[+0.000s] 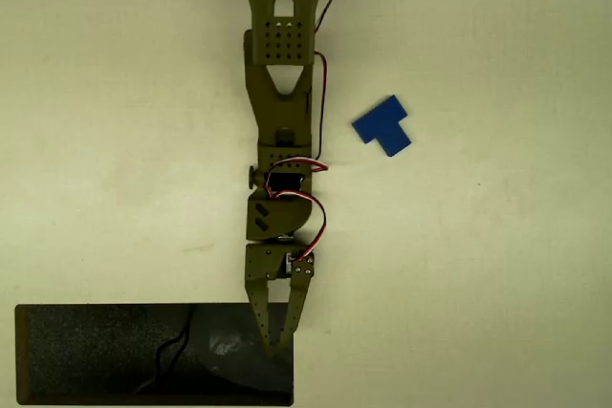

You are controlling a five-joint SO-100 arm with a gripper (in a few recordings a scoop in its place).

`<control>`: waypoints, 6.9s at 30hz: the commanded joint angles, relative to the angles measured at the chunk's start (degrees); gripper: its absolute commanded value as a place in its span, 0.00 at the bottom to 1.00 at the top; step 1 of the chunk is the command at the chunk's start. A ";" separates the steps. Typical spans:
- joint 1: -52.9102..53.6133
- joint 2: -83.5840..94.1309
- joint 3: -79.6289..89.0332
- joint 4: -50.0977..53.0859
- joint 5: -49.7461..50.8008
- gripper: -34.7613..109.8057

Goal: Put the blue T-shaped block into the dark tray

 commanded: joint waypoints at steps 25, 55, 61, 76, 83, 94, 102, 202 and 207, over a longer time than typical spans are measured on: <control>-32.87 74.71 34.89 125.16 35.51 0.24; -33.22 70.22 57.57 115.14 22.32 0.24; -27.25 65.57 51.86 115.05 18.63 0.24; -10.28 49.83 25.14 118.04 7.47 0.24; -5.54 47.11 18.63 116.37 -0.62 0.24; -23.38 73.04 21.97 136.05 6.33 0.24; -24.17 61.44 29.62 122.17 9.32 0.24; 6.77 0.88 -14.59 21.88 -10.28 0.24; 3.52 -2.64 -16.87 19.86 -10.46 0.24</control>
